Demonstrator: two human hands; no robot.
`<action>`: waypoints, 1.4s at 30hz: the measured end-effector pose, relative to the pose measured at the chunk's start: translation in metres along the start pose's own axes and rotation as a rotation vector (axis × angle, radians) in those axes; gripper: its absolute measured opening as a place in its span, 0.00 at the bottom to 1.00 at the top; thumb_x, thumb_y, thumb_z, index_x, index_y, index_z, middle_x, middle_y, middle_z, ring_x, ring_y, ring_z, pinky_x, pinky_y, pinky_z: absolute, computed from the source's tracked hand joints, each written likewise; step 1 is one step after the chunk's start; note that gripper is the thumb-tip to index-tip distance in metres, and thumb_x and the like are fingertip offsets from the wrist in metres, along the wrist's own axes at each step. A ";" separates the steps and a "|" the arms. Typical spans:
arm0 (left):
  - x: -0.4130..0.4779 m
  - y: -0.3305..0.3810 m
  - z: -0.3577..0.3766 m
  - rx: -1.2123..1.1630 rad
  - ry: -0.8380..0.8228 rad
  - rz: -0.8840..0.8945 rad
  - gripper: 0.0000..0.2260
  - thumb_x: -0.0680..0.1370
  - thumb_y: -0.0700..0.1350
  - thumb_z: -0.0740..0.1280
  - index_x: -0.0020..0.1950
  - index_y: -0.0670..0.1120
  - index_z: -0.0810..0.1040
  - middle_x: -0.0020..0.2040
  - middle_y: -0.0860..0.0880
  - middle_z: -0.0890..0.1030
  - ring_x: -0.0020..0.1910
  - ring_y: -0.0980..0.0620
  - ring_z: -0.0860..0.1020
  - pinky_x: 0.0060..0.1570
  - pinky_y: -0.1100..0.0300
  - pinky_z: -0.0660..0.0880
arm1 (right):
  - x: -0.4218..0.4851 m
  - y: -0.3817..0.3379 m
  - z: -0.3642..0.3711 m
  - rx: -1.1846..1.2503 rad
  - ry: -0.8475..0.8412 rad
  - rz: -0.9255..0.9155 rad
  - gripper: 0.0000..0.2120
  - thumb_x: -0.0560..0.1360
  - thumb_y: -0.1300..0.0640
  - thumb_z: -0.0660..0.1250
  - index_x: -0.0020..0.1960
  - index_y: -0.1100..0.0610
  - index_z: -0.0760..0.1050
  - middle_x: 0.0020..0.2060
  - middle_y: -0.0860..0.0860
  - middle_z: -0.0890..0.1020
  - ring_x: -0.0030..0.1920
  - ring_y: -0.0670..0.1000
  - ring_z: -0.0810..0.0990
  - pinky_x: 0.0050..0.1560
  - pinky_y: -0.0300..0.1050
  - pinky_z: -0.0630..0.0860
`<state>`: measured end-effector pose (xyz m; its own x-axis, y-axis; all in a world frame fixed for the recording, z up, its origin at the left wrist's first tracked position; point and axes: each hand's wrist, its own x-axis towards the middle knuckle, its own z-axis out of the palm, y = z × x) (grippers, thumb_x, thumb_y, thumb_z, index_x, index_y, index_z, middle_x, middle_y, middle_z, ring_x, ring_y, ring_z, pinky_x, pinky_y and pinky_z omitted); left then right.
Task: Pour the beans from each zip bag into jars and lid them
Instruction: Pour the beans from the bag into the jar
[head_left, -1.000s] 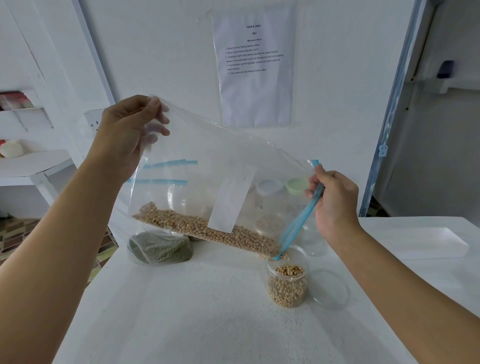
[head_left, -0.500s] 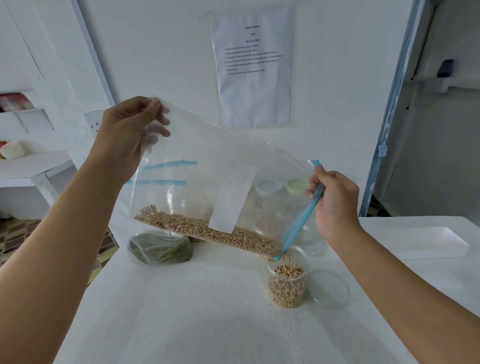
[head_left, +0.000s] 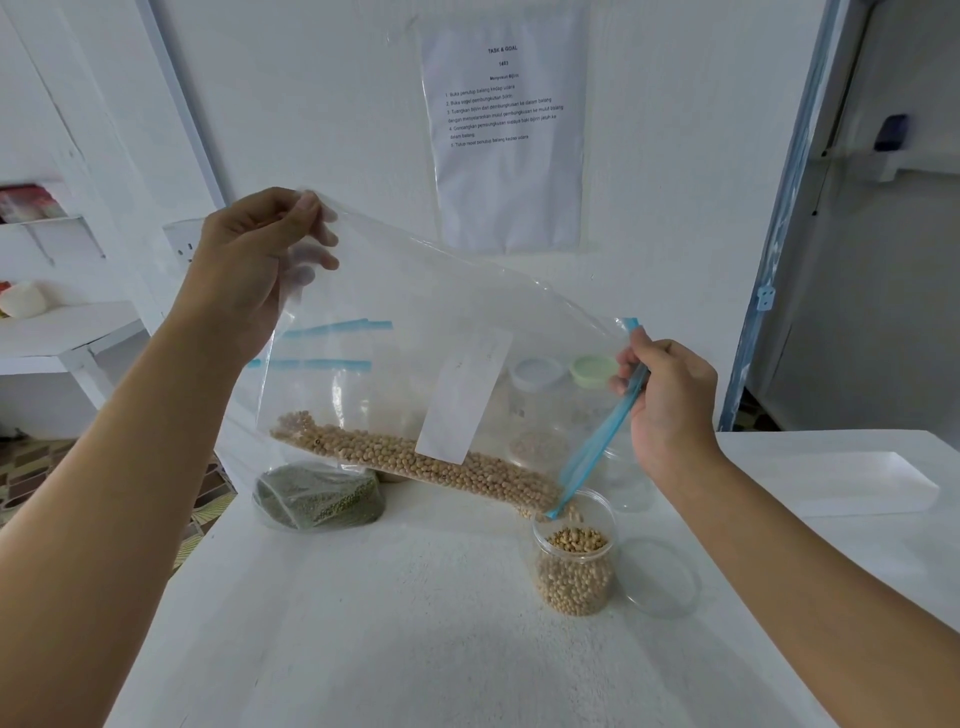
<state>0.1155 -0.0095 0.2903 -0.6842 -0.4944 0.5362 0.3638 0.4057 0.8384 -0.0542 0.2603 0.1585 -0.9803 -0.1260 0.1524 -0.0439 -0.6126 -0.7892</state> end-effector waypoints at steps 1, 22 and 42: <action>0.000 0.000 0.001 0.001 -0.003 0.001 0.10 0.83 0.45 0.67 0.44 0.49 0.84 0.40 0.49 0.81 0.38 0.51 0.79 0.41 0.59 0.67 | 0.000 0.001 0.000 0.000 0.003 0.002 0.18 0.80 0.63 0.68 0.33 0.58 0.70 0.28 0.50 0.76 0.28 0.46 0.72 0.35 0.42 0.70; 0.004 0.000 0.008 0.001 -0.007 -0.007 0.12 0.83 0.45 0.67 0.43 0.50 0.85 0.41 0.49 0.81 0.38 0.50 0.79 0.41 0.58 0.69 | 0.006 0.004 -0.005 -0.016 0.017 0.000 0.18 0.80 0.63 0.68 0.32 0.59 0.69 0.29 0.51 0.76 0.28 0.47 0.72 0.34 0.42 0.71; 0.003 -0.001 0.009 0.045 -0.009 0.025 0.10 0.83 0.45 0.68 0.42 0.50 0.84 0.39 0.50 0.82 0.36 0.51 0.80 0.37 0.60 0.67 | 0.006 0.003 -0.011 -0.016 0.035 -0.001 0.18 0.80 0.63 0.68 0.32 0.59 0.70 0.28 0.51 0.75 0.28 0.47 0.71 0.33 0.42 0.69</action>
<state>0.1074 -0.0044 0.2906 -0.6808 -0.4770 0.5558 0.3524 0.4519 0.8195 -0.0619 0.2657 0.1504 -0.9863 -0.0977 0.1328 -0.0481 -0.6002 -0.7984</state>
